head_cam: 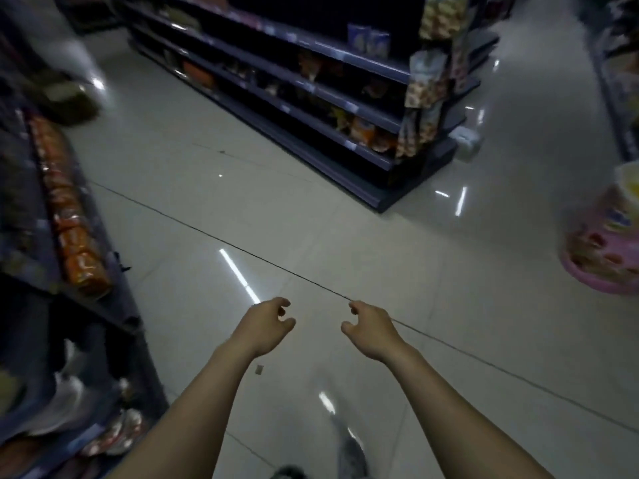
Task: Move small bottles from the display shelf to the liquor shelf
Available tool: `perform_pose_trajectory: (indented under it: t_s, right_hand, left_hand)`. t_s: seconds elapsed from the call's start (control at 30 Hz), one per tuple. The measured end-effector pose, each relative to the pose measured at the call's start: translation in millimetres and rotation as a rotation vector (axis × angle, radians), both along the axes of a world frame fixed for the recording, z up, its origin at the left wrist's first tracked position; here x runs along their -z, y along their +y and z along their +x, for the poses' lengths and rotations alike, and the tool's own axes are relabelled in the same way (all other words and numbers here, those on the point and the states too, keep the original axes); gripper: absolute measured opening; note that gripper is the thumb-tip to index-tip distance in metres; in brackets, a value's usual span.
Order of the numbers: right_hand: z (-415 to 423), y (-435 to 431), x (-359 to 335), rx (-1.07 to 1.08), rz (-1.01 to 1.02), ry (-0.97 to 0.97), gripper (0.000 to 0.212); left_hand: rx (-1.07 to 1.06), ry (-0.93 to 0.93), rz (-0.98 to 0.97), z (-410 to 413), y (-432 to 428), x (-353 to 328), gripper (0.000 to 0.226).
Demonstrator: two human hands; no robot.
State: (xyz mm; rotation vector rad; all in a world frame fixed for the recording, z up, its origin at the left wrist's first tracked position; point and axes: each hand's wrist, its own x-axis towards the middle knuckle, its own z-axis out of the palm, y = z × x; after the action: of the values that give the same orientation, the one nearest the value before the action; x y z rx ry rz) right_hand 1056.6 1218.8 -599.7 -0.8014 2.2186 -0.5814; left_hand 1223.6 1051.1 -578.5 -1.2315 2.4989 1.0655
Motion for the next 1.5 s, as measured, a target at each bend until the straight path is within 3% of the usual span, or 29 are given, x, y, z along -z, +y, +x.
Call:
perform_pose_trajectory:
  t_s: [0.17, 0.33, 0.6, 0.87, 1.13, 1.5]
  right_hand:
    - [-57.1, -159.1, -16.2, -0.155, -0.033, 0.021, 0.06]
    - [-113.2, -334.2, -17.2, -0.239, -0.088, 0.031, 0.062]
    - [-206.2, -588.8, -60.0, -0.168, -0.161, 0.056, 0.058]
    - [-336.9, -770.9, -98.8, -0.055, -0.219, 0.142, 0.056]
    - [-500.4, -961.2, -116.7, 0.021, -0.275, 0.203, 0.051]
    - [-690.5, -1170.4, -245.7, 0.132, -0.427, 0.436, 0.046]
  left_hand:
    - [-0.163, 0.047, -0.035, -34.7, -136.2, -12.7, 0.051]
    - [-0.168, 0.072, -0.095, -82.7, -290.4, -6.8, 0.05]
    - [-0.164, 0.142, -0.08, -186.6, -544.8, -32.4, 0.053]
    - [-0.113, 0.245, -0.073, -321.1, -758.2, -71.1, 0.051]
    - [-0.03, 0.275, -0.224, -492.3, -966.4, -111.5, 0.052]
    - [0.1, 0.502, -0.416, -704.0, -1178.2, -229.2, 0.055]
